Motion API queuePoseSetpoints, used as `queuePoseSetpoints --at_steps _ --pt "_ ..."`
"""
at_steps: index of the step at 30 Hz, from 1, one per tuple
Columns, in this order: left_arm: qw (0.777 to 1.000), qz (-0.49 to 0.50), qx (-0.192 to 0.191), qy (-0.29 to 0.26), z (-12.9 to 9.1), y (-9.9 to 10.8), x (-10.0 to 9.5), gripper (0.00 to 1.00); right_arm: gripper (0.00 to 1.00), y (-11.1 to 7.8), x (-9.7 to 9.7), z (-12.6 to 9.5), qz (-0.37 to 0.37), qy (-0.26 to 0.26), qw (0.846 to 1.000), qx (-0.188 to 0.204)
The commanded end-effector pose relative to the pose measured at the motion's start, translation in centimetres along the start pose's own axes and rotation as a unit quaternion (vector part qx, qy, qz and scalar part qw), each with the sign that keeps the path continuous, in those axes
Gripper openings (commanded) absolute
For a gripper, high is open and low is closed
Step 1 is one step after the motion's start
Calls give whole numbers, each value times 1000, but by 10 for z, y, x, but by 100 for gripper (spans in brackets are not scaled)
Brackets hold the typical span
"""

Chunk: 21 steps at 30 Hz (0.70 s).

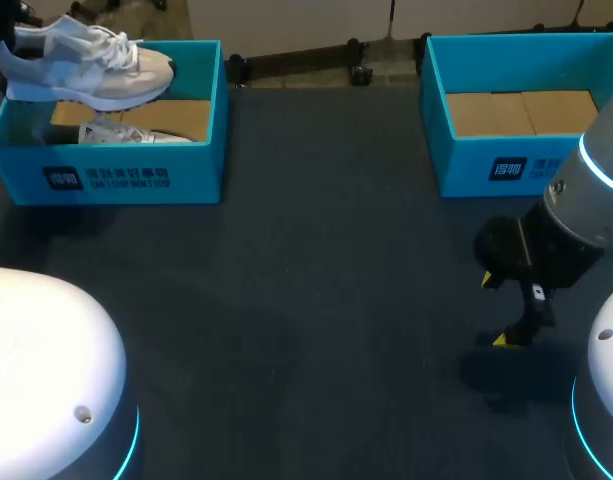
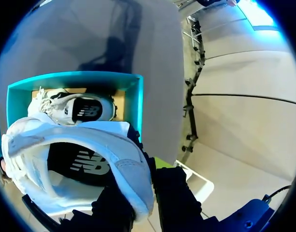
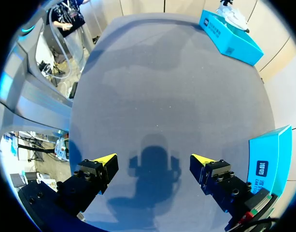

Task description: Take the shoe out of the shoebox, open the shoe tongue, remove and reinsert the insole, then place the shoe into the shoebox

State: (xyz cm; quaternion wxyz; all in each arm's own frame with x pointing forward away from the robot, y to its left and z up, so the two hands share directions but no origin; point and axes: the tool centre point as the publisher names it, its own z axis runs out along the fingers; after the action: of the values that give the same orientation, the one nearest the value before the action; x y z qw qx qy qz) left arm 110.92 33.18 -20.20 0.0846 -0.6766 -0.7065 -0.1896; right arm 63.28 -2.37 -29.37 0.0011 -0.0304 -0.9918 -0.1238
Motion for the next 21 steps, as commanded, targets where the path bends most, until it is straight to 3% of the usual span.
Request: queuePoseSetpoints --at_steps 1,8,19,21 --pt "1000 1 2 -2 -2 9 2 0 100 -1 1 1 0 -1 1000 0" --pt "1000 -2 8 -13 1 27 5 0 100 -1 1 1 0 -1 1000 0" --pt "1000 -2 8 -13 1 27 5 0 100 -1 1 1 0 -1 1000 0" --pt "1000 5 11 -19 3 31 -2 0 100 -1 1 1 0 -1 1000 0"
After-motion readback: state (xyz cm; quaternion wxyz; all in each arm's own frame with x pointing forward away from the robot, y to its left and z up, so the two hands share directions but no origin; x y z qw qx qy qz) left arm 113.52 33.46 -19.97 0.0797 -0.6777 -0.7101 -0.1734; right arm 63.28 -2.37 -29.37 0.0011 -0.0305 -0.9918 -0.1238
